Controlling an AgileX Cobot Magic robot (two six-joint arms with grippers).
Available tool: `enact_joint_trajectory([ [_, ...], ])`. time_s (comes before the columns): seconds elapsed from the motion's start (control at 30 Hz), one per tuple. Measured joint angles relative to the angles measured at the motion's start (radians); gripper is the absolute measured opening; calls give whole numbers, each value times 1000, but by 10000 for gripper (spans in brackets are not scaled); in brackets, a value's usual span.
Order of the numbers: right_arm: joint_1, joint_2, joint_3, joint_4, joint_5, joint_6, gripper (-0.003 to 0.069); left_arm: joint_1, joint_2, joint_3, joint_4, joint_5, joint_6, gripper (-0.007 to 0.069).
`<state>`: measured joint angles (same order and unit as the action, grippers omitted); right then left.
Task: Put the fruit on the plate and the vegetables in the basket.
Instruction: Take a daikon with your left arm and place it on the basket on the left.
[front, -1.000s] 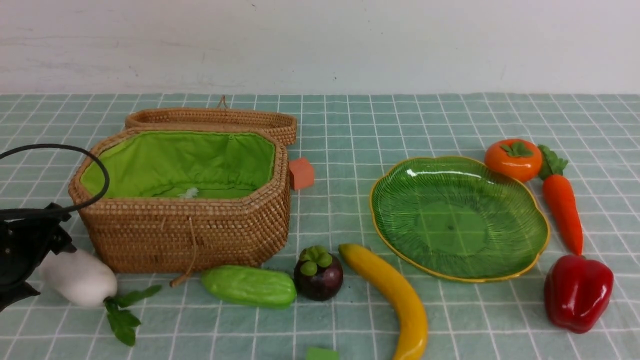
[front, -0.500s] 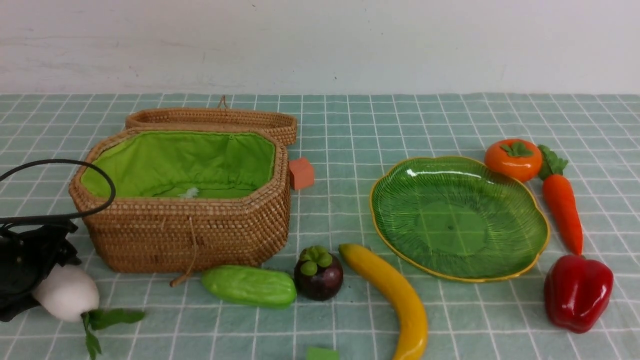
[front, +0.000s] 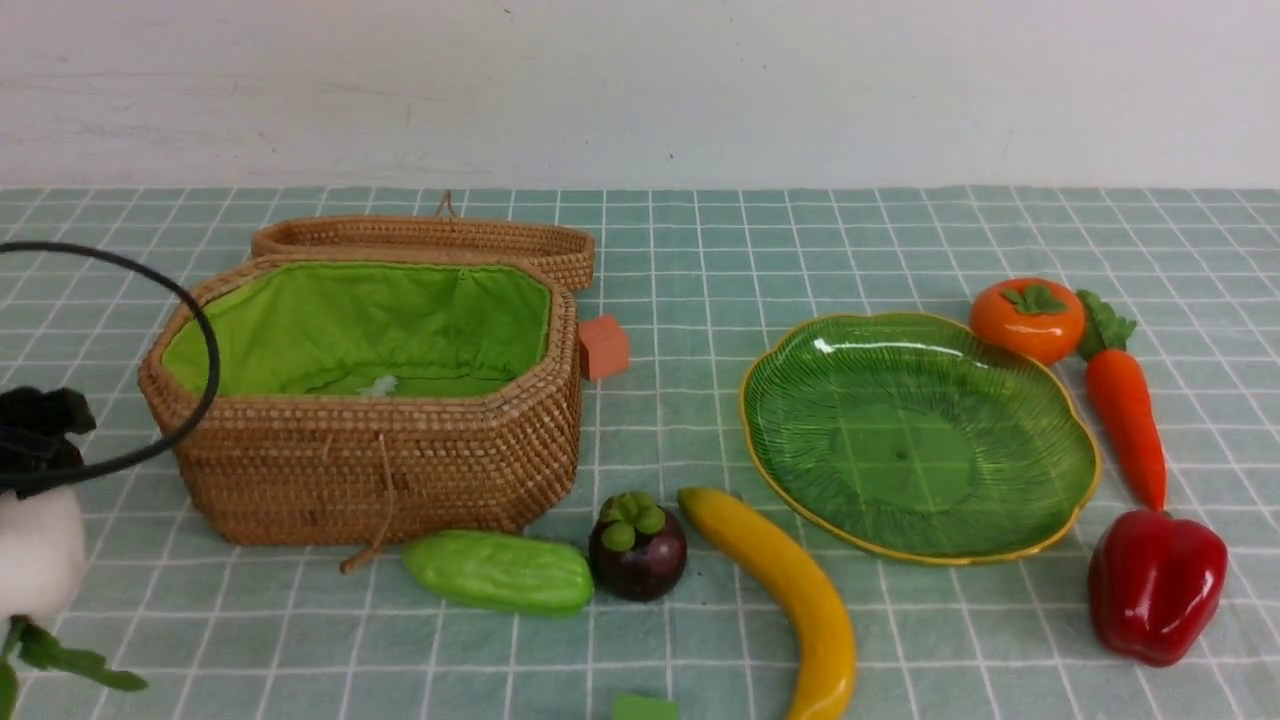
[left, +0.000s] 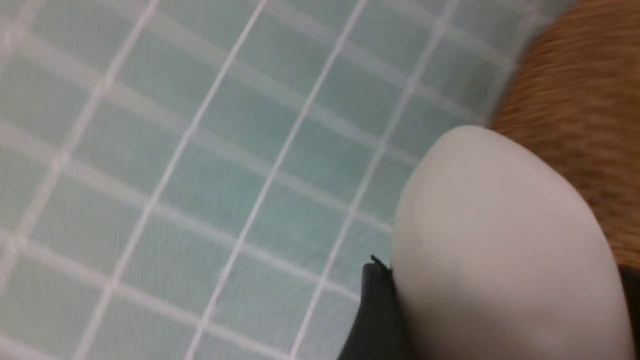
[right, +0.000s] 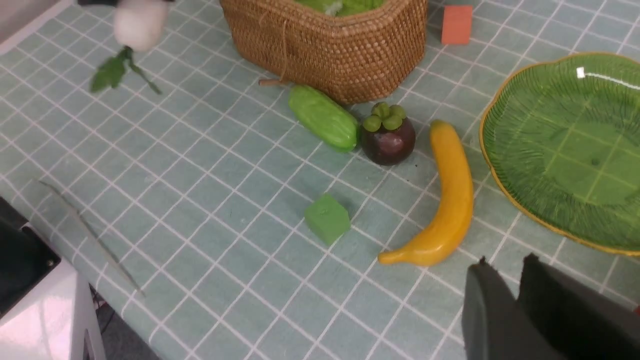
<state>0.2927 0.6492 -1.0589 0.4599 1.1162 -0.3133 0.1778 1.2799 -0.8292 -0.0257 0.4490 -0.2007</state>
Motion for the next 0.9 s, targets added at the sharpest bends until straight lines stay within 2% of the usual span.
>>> enact_joint_trajectory([
  [0.03, 0, 0, 0, 0, -5, 0, 105, -14, -10, -14, 3, 11, 28, 513],
  [0.07, 0, 0, 0, 0, -27, 0, 105, -90, -38, -90, 4, 52, 182, 513],
  [0.2, 0, 0, 0, 0, -54, -3, 106, -252, -20, -231, 11, 114, 528, 513],
  [0.23, 0, 0, 0, 0, -54, -12, 108, -325, 17, -303, 26, 126, 710, 513],
  [0.27, 0, 0, 0, 0, -54, -14, 108, -334, 29, -320, 26, 127, 732, 513],
  [0.3, 0, 0, 0, 0, -54, -18, 108, -391, 85, -387, 46, 129, 890, 513],
  [0.33, 0, 0, 0, 0, -54, -19, 110, -397, 93, -395, 49, 129, 908, 513],
  [0.37, 0, 0, 0, 0, -54, -21, 111, -434, 141, -440, 71, 129, 1017, 513],
  [0.4, 0, 0, 0, 0, -53, -21, 111, -454, 182, -472, 90, 129, 1078, 513],
  [0.53, 0, 0, 0, 0, -52, -21, 113, -492, 341, -554, 163, 115, 1181, 513],
  [0.7, 0, 0, 0, 0, -56, -21, 117, -493, 450, -568, 195, 50, 1192, 513],
  [0.9, 0, 0, 0, 0, -90, -21, 120, -493, 489, -568, 221, 49, 1193, 513],
])
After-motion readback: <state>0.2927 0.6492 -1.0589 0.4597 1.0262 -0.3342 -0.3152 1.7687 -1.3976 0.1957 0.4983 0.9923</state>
